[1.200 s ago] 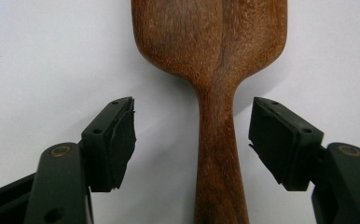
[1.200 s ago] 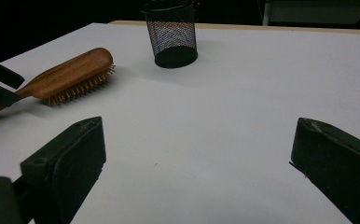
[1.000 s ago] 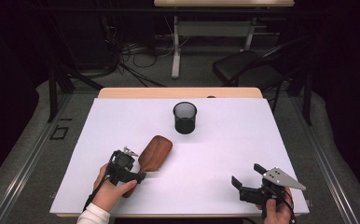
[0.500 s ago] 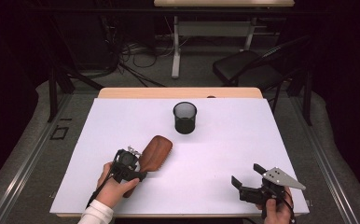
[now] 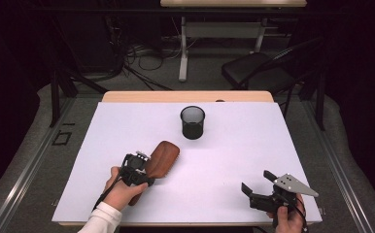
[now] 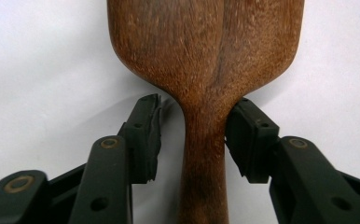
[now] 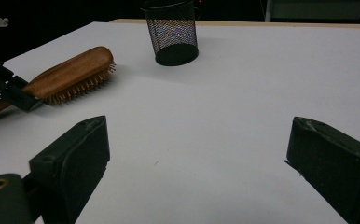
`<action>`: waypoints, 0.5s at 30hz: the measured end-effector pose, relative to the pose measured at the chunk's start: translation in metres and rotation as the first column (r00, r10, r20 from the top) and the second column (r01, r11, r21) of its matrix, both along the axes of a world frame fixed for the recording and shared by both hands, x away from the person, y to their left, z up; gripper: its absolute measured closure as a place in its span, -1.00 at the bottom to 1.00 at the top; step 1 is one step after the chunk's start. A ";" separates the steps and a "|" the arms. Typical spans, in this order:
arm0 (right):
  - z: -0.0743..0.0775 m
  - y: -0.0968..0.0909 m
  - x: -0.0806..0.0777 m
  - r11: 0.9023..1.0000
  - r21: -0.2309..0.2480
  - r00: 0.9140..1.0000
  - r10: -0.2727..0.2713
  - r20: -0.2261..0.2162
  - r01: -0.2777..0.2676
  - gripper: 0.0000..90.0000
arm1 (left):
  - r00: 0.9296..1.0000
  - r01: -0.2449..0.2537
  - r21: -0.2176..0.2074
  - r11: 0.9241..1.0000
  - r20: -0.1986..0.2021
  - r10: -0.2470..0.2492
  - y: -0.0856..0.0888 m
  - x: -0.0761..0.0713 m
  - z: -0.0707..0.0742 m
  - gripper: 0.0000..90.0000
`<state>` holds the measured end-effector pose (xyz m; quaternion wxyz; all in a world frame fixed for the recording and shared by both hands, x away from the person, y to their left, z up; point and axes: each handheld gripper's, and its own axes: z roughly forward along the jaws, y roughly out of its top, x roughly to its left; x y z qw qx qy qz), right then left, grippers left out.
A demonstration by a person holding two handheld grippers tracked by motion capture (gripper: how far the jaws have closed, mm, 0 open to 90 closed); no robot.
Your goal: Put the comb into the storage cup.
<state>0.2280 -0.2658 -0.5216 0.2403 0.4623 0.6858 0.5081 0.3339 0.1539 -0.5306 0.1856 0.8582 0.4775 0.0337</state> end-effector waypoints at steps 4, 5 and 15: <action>-0.001 0.000 0.001 1.000 0.007 1.000 -0.001 0.001 0.001 -0.87 | 1.000 0.007 0.010 1.000 -0.003 -0.007 -0.002 0.002 0.000 0.25; -0.001 0.000 0.001 1.000 0.007 1.000 -0.001 0.001 0.001 -0.87 | 1.000 0.007 0.010 1.000 -0.003 -0.007 -0.002 0.002 0.000 0.25; -0.003 -0.001 0.003 1.000 0.021 1.000 -0.001 -0.013 0.001 -0.85 | 1.000 0.009 0.009 1.000 -0.016 -0.009 -0.003 0.003 0.001 0.42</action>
